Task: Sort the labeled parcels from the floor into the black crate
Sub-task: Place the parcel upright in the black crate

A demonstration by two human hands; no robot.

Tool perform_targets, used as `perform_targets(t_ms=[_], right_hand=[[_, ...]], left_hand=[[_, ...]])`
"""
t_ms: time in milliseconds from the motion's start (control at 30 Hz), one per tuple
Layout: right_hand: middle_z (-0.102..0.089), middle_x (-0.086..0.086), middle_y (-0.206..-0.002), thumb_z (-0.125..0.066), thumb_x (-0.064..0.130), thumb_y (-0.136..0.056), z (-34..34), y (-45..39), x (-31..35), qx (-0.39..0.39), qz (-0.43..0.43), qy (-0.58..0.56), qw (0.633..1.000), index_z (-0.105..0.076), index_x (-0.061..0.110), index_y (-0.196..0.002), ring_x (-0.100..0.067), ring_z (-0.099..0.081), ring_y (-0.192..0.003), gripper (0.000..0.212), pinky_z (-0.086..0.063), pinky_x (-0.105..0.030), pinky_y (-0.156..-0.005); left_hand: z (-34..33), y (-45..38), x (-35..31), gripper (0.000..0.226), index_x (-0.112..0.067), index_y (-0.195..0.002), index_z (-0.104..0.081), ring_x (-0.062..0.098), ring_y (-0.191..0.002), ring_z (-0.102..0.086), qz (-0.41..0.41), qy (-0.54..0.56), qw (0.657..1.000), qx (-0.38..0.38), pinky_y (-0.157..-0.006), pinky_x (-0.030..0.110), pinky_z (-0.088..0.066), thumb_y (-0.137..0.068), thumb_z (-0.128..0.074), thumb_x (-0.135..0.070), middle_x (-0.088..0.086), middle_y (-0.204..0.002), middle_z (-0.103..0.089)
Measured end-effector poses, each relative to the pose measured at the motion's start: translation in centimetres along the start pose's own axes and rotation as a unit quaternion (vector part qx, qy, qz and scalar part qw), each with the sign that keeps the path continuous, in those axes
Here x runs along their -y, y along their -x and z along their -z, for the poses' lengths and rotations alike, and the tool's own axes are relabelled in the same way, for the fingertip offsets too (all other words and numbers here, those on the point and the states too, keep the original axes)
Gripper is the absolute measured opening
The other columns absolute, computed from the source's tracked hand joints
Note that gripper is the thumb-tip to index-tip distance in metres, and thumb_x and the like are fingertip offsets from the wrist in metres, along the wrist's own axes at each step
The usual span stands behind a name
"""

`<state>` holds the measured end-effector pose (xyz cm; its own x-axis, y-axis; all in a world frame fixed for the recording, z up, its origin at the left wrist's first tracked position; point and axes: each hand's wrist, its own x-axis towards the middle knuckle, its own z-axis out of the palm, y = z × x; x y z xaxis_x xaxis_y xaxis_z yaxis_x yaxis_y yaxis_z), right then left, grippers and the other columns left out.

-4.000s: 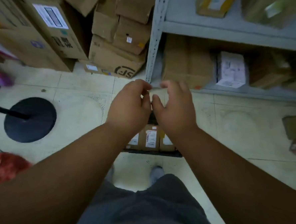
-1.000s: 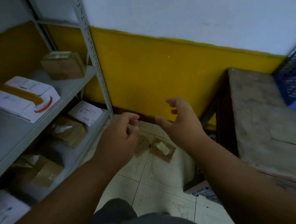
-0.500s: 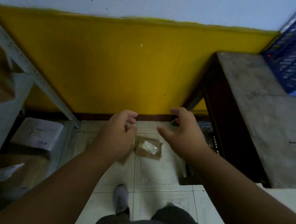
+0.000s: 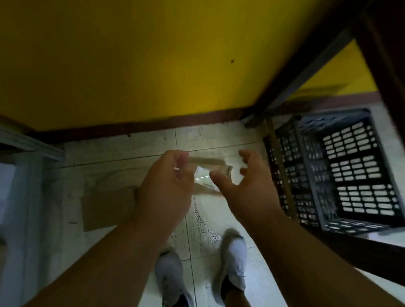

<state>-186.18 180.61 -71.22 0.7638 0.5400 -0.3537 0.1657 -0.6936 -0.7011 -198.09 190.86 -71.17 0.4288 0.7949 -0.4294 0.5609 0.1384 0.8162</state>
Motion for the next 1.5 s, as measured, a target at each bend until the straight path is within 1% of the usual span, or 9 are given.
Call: perform_targets(t_ms=[100,267,367,500,733,867,1067,1267,1500], right_hand=[[-0.047,0.005,-0.133,-0.079,0.052,-0.076,-5.1,-3.9,-6.1,0.024,-0.051,0.015,0.998,-0.040,0.028,-0.140,-0.001,-0.050,-0.093,0.079,-0.035,-0.009,-0.067],[-0.051,-0.006,-0.130,-0.084,0.044,-0.074,-12.7,-10.9,-16.5,0.083,-0.083,0.088,0.989,-0.041,0.019,-0.141,-0.023,-0.059,-0.110,0.083,-0.056,-0.042,-0.093],[-0.053,-0.012,-0.132,-0.085,0.042,-0.072,-15.7,-15.5,-22.6,0.096,-0.133,0.100,0.981,-0.037,0.017,-0.145,-0.027,-0.063,-0.103,0.092,-0.060,-0.043,-0.084],[-0.054,-0.013,-0.129,-0.087,0.044,-0.069,-19.2,-20.8,-28.7,0.087,-0.196,0.099,0.972,-0.032,0.015,-0.145,-0.026,-0.063,-0.097,0.098,-0.060,-0.040,-0.075],[-0.070,-0.012,-0.113,-0.081,0.048,-0.076,-22.3,-24.4,-32.5,0.129,-0.308,-0.053,0.941,-0.056,0.008,-0.128,-0.034,-0.071,-0.096,0.071,-0.059,-0.049,-0.087],[-0.072,-0.011,-0.112,-0.081,0.045,-0.077,-19.3,-22.4,-26.9,0.113,-0.297,-0.109,0.942,-0.058,0.009,-0.127,-0.033,-0.072,-0.093,0.067,-0.060,-0.048,-0.084],[-0.068,-0.009,-0.116,-0.080,0.057,-0.062,-7.8,-15.5,-7.3,0.066,-0.194,-0.134,0.970,-0.054,0.015,-0.130,-0.031,-0.070,-0.095,0.084,-0.061,-0.049,-0.079],[-0.064,-0.003,-0.115,-0.077,0.059,-0.073,8.0,-3.9,16.1,0.003,-0.030,-0.100,0.994,-0.054,0.020,-0.117,-0.023,-0.066,-0.100,0.064,-0.059,-0.046,-0.084],[-0.063,0.010,-0.111,-0.074,0.057,-0.079,22.7,9.1,33.9,-0.112,0.209,-0.108,0.965,-0.049,0.043,-0.105,-0.007,-0.062,-0.097,0.038,-0.057,-0.039,-0.084]], left_hand=[[-4.1,-4.5,6.3,0.026,-0.042,-0.111,-0.056,0.005,-0.096,-0.060,0.046,-0.011,0.999,0.008,-0.076,0.035,-0.053,-0.092,-0.062,-0.025,-0.017,-0.110,-0.061],[-10.5,-11.4,17.1,0.035,-0.024,-0.122,-0.058,0.005,-0.085,-0.058,0.123,-0.027,0.992,0.031,-0.063,0.025,-0.043,-0.088,-0.067,-0.021,-0.006,-0.108,-0.064],[-13.3,-14.9,22.8,0.027,-0.010,-0.109,-0.065,0.021,-0.080,-0.065,0.156,-0.018,0.986,0.055,-0.062,0.025,-0.044,-0.083,-0.072,-0.015,0.017,-0.110,-0.069],[-16.5,-19.4,28.9,0.051,-0.026,-0.118,-0.055,0.007,-0.074,-0.056,0.192,-0.070,0.979,0.027,-0.054,0.023,-0.036,-0.073,-0.075,-0.038,-0.009,-0.090,-0.062],[-19.2,-24.0,32.0,0.059,-0.011,-0.138,-0.048,0.031,-0.103,-0.057,0.258,-0.136,0.957,0.010,-0.054,0.027,-0.033,-0.089,-0.066,-0.038,0.016,-0.133,-0.056],[-15.6,-22.5,26.7,0.043,-0.011,-0.124,-0.062,0.029,-0.094,-0.064,0.217,-0.093,0.972,-0.005,-0.079,0.036,-0.052,-0.089,-0.066,-0.036,0.011,-0.115,-0.066],[-3.6,-14.1,8.5,0.042,-0.021,-0.126,-0.058,0.029,-0.093,-0.062,0.082,-0.068,0.989,-0.106,-0.070,0.036,-0.051,-0.088,-0.067,-0.036,0.006,-0.114,-0.064],[11.0,-0.4,-14.1,0.049,-0.029,-0.136,-0.044,0.006,-0.074,-0.053,-0.011,-0.007,0.987,-0.159,-0.055,0.020,-0.033,-0.092,-0.066,-0.031,-0.015,-0.091,-0.054],[22.5,12.6,-31.5,0.058,-0.030,-0.144,-0.035,0.013,-0.090,-0.057,-0.163,0.060,0.962,-0.211,-0.059,0.021,-0.040,-0.094,-0.064,-0.034,-0.008,-0.116,-0.053]])
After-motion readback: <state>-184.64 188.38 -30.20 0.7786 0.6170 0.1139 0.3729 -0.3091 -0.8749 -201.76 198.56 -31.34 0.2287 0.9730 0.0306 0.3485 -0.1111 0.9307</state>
